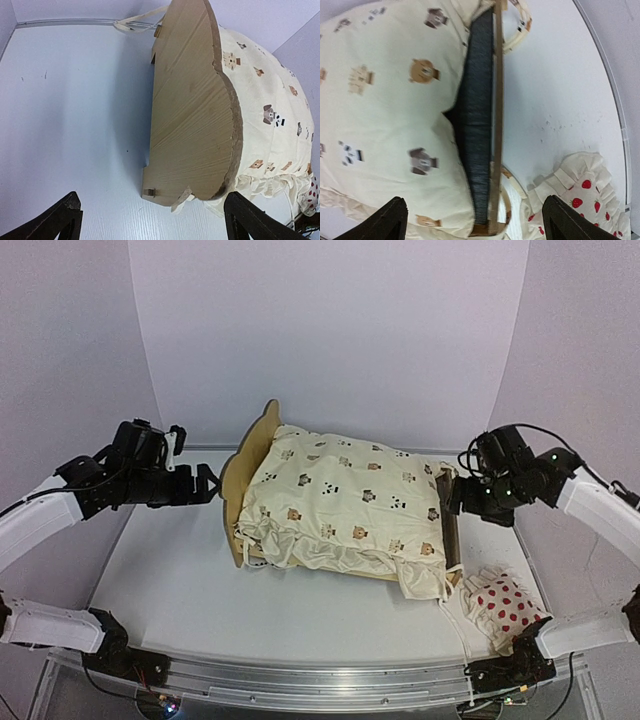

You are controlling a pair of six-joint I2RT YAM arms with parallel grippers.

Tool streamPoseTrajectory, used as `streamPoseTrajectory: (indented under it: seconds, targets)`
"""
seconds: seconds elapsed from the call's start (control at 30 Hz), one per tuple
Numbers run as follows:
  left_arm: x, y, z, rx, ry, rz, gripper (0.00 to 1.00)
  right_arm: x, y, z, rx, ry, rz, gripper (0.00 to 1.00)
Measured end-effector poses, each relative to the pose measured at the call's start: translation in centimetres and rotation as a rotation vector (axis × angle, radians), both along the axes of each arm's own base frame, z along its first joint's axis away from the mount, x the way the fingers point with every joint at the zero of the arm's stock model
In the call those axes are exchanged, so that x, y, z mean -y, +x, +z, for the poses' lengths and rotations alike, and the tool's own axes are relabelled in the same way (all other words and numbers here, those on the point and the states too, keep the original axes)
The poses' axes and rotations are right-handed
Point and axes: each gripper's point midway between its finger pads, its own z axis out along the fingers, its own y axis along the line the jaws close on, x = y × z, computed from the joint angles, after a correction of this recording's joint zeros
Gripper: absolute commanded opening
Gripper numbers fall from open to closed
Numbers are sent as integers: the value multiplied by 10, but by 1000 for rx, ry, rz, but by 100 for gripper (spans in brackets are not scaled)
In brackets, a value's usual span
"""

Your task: Set up the pet bed

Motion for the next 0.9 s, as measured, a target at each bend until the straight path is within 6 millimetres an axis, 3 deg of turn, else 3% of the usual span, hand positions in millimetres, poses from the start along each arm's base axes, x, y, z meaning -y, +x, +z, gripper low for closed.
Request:
streamPoseTrajectory:
  seconds: [0.1, 0.17, 0.27, 0.37, 0.43, 0.57, 0.7, 0.9]
  targets:
    - [-11, -10, 11, 25, -11, 22, 100, -29, 27, 29, 36, 46, 42, 91]
    - [-16, -16, 10, 24, -9, 23, 100, -58, 46, 40, 49, 40, 95, 92]
    - [-19, -22, -3, -15, 16, 19, 100, -137, 73, 47, 74, 11, 244, 92]
    - [-21, -27, -17, -60, 44, 12, 100, -226, 84, 51, 114, -14, 407, 92]
    - [-22, -29, -21, -71, 53, 11, 99, -280, 82, 50, 145, -18, 507, 92]
    - [-25, -31, -23, -69, 57, 13, 99, -357, 66, 43, 195, -26, 682, 92]
    - [-27, -32, -18, -50, 52, 20, 95, -390, 55, 22, 199, -44, 794, 89]
    - [-29, -35, -16, -40, 39, 26, 89, -390, 59, -12, 177, -105, 855, 80]
